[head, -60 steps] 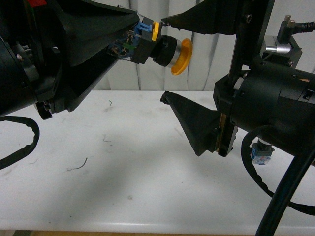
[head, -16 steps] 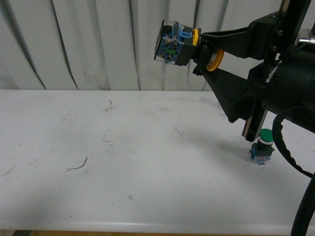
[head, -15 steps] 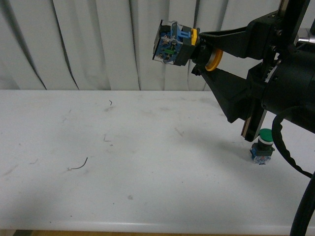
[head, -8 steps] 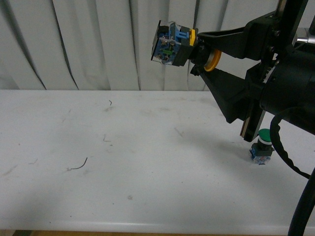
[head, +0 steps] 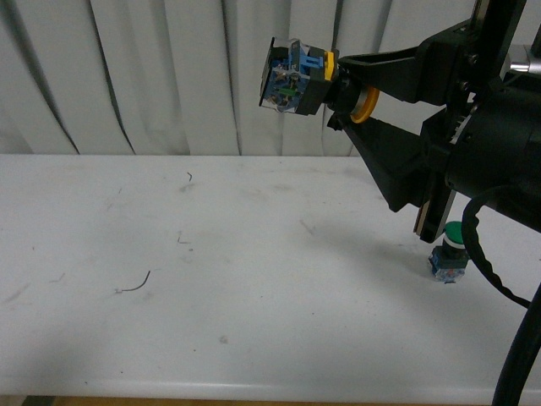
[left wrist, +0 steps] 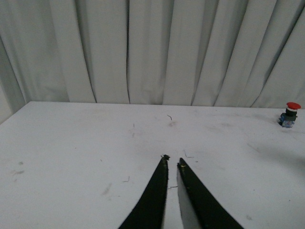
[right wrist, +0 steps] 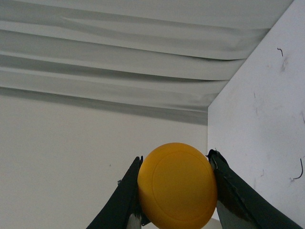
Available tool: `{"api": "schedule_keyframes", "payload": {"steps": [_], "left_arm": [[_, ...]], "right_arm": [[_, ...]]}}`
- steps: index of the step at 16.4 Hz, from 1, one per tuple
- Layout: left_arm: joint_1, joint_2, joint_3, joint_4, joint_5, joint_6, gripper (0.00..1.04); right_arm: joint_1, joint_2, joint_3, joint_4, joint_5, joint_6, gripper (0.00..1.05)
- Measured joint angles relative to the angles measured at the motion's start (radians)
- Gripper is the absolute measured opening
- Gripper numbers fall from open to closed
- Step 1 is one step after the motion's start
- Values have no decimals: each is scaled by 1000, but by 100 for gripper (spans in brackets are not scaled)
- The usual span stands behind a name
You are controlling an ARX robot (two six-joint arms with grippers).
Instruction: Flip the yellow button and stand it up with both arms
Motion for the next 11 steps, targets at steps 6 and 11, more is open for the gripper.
{"api": "schedule_keyframes", "payload": {"steps": [6,11], "left_arm": [[0,0,0,0,0,0,82],[0,0,0,0,0,1,98]], "right_arm": [[-35,-146,78,-103,269,-657,36],[-73,-135,95,-211,579,-1173,36]]}}
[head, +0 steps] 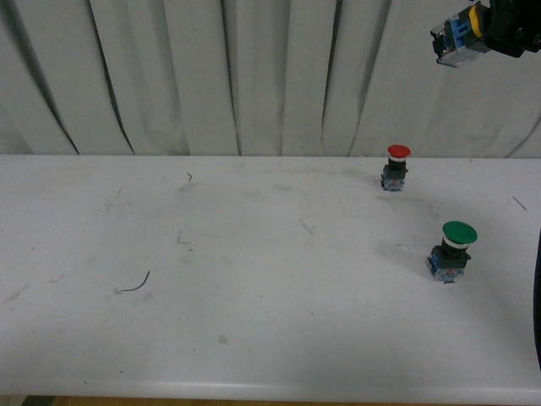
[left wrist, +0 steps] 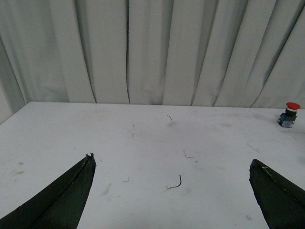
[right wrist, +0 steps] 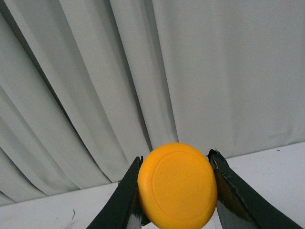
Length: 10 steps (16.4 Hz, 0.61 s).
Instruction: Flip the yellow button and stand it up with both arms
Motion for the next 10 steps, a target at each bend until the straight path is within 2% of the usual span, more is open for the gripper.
{"api": "schedule_keyframes", "payload": {"steps": [3,7,10], "left_arm": [[0,0,0,0,0,0,98],[0,0,0,0,0,0,98],[0,0,0,0,0,0,98]], "right_arm": [[6,67,52,-43,29,-97,36],[-69,219,228,-220,34,-118,36],[-92,270,297,-293,33,-117,36]]}}
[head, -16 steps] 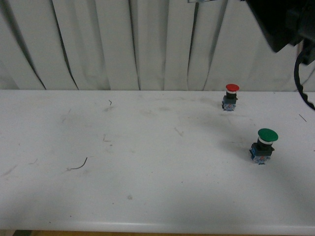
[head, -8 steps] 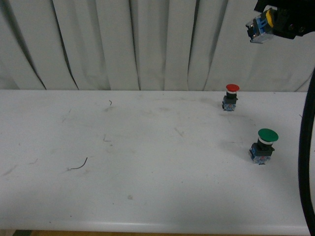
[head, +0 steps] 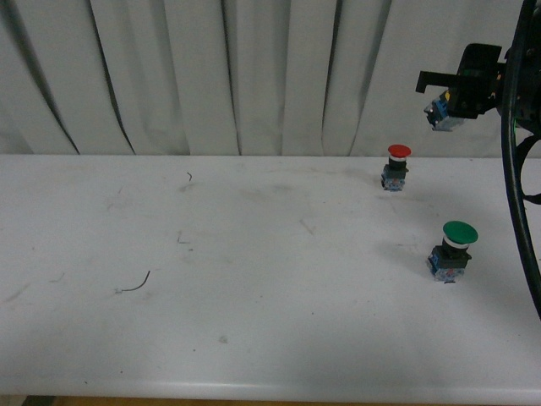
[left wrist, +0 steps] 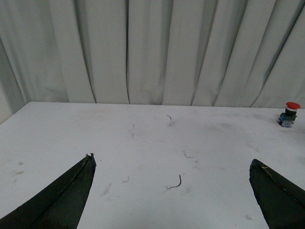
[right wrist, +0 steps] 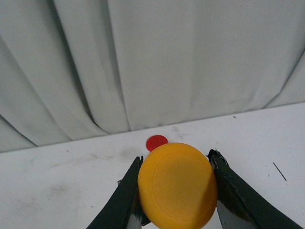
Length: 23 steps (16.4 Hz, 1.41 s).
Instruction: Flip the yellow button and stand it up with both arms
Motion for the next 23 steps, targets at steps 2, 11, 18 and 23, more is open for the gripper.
{"api": "schedule_keyframes", "payload": {"steps": [2,11,18,23], "left_arm": [[0,0,0,0,0,0,98],[0,0,0,0,0,0,98],[0,0,0,0,0,0,98],[0,0,0,0,0,0,98]], "right_arm": [[-37,88,130,-121,4,-13,36],[-87,308,400,-425,51,-96,36],[-23,406,492,-542,106,-101,36],[-10,455,537,-582,135,-74,36]]}}
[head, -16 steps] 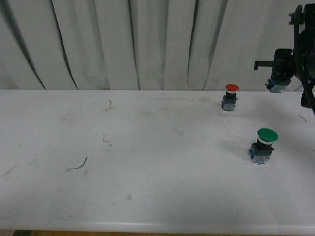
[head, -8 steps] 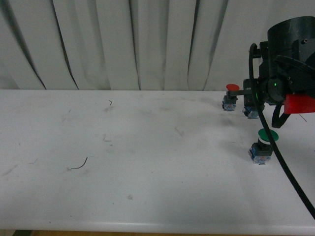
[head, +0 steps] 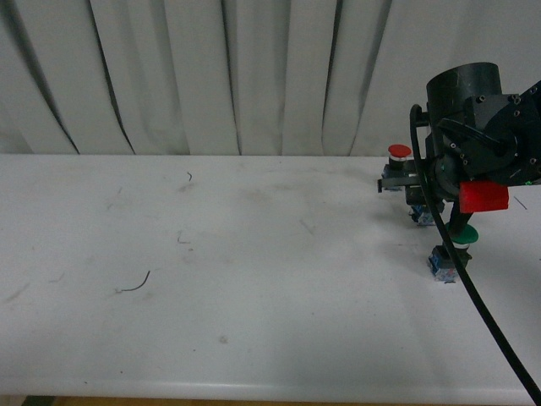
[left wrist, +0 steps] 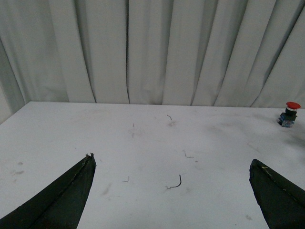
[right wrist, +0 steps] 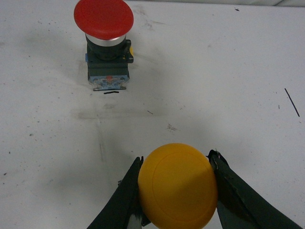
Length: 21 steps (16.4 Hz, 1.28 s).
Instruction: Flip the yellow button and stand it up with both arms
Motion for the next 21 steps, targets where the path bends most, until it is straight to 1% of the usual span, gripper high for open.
{"api": "schedule_keyframes", "payload": {"steps": [1,5,14,15,16,17,20,21], "left_arm": [[0,0,0,0,0,0,98],[0,0,0,0,0,0,98],[0,0,0,0,0,0,98],[0,0,0,0,0,0,98],[0,0,0,0,0,0,98],[0,0,0,0,0,0,98],[0,0,0,0,0,0,98],[0,0,0,0,0,0,98]], "right_arm": [[8,7,14,16,-3,5,36],[24,36,43,0,0,26,36],[24,46,43,12,19,26,36],[24,46,43,14,21,26,39],[24,46,43,16,23,29,48],[24,46,43,15,24,29,47],[24,46,43,13,24,30,62],[24,46,43,14,24,31,77]]}}
